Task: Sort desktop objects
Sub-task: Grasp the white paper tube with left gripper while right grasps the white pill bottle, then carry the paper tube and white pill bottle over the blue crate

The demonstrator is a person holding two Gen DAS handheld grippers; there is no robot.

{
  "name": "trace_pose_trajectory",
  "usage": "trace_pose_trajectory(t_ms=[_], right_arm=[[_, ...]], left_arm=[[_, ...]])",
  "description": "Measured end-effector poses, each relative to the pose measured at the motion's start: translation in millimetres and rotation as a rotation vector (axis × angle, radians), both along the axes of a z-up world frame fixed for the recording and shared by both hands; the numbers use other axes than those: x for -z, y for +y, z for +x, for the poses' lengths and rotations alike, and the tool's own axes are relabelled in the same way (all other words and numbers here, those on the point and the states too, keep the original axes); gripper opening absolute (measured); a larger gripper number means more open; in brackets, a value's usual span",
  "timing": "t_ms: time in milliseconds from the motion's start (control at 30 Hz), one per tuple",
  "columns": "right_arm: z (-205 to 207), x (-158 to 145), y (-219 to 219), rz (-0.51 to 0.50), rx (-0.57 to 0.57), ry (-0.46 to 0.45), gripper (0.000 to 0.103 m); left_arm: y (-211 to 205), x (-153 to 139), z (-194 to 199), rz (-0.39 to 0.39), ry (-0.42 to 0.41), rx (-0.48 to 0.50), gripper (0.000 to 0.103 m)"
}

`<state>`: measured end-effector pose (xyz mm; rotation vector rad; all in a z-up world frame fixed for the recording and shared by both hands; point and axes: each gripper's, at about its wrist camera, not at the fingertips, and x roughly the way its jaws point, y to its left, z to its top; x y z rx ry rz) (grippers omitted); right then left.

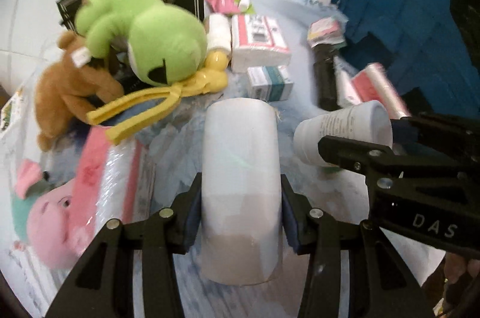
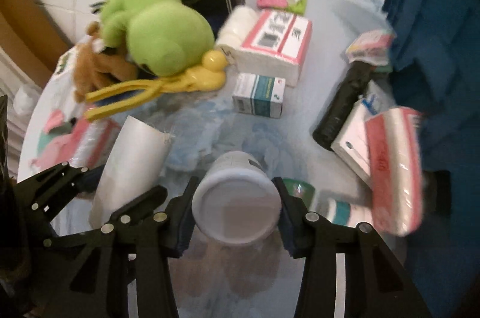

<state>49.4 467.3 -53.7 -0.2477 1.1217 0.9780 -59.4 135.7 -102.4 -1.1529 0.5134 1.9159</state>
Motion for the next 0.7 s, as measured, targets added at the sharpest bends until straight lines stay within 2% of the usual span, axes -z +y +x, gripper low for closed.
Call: trace_pose_trajectory(t_ms=[233, 400, 700], right_arm=[[-35, -52, -33, 0.091, 0.03, -0.091, 0.046], [-60, -93, -79, 0.156, 0.07, -0.169, 0.046], [-84, -149, -165, 0.241, 0.197, -0.306, 0.046]], left_arm=[[-25, -55, 40, 0.089, 0.1, 0.016, 0.045], [-37, -94, 74, 0.174, 0.172, 0.049, 0.045], [-30, -142, 137, 0.269, 0.227, 0.138, 0.045]])
